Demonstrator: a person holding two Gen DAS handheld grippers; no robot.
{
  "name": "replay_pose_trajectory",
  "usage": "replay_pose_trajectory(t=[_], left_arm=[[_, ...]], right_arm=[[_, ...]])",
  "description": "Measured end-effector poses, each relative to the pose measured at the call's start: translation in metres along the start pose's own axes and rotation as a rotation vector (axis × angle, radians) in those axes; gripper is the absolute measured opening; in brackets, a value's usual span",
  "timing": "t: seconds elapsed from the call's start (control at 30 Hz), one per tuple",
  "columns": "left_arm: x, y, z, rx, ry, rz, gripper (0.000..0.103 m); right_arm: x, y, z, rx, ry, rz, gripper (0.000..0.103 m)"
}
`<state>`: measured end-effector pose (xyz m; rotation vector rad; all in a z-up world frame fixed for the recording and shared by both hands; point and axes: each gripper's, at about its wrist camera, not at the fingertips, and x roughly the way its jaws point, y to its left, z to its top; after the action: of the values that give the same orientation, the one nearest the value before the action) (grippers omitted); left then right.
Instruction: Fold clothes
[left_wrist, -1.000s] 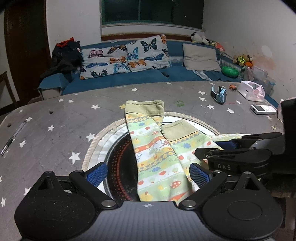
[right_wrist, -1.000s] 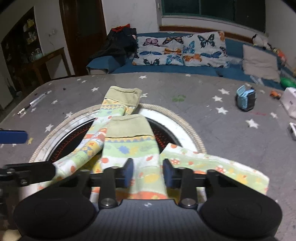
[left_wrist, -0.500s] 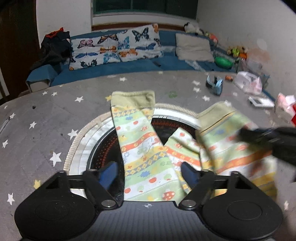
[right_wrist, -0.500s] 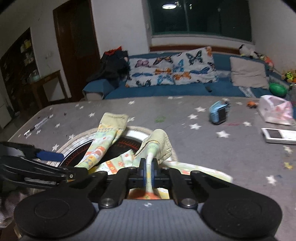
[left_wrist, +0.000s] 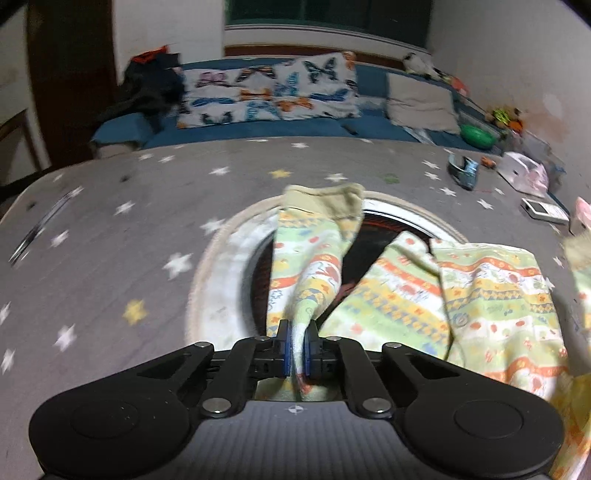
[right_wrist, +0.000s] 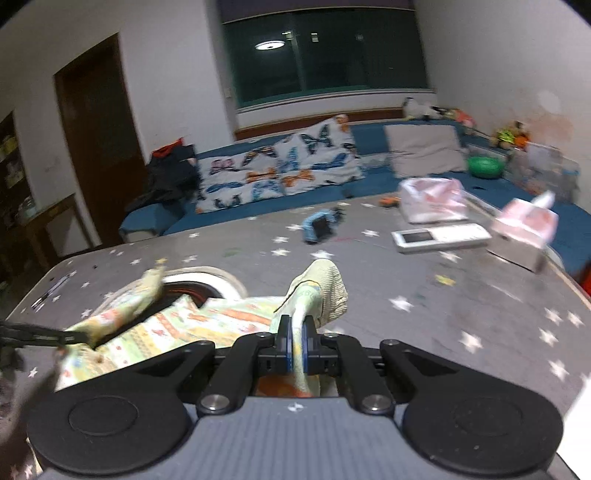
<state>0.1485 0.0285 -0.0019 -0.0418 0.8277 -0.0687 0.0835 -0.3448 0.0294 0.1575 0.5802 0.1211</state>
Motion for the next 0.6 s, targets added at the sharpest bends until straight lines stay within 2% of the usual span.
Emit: replay_pose_trajectory(t=[0.23, 0.37, 0.43, 0.5, 0.53, 0.6], left_arm=[[-0.050, 0.038, -0.047, -0.118, -0.004, 0.046, 0.007], [-0.074, 0.048, -0.076, -0.149, 0.015, 0.070, 0.008], [-0.083, 0.052, -0.085, -0.153, 0.027, 0.076, 0.014], [-0.092, 0.053, -0.087, -0.146, 0.019, 0.090, 0.032], [-0.096, 0.054, -0.085, -0.140, 0.011, 0.099, 0.034], [-0.104, 0.054, -0.080, -0.121, -0.010, 0.111, 0.044]], right_arm=[[-0.021, -0.043, -0.025, 0.094, 0.003, -0.090, 0.004], [-0.025, -0.056, -0.037, 0.101, 0.023, -0.132, 0.004], [-0.027, -0.054, -0.033, 0.086, 0.025, -0.130, 0.004], [-0.029, -0.052, -0.030, 0.071, 0.026, -0.128, 0.005], [-0.029, -0.051, -0.028, 0.064, 0.027, -0.127, 0.006], [-0.031, -0.049, -0.025, 0.048, 0.028, -0.125, 0.009]])
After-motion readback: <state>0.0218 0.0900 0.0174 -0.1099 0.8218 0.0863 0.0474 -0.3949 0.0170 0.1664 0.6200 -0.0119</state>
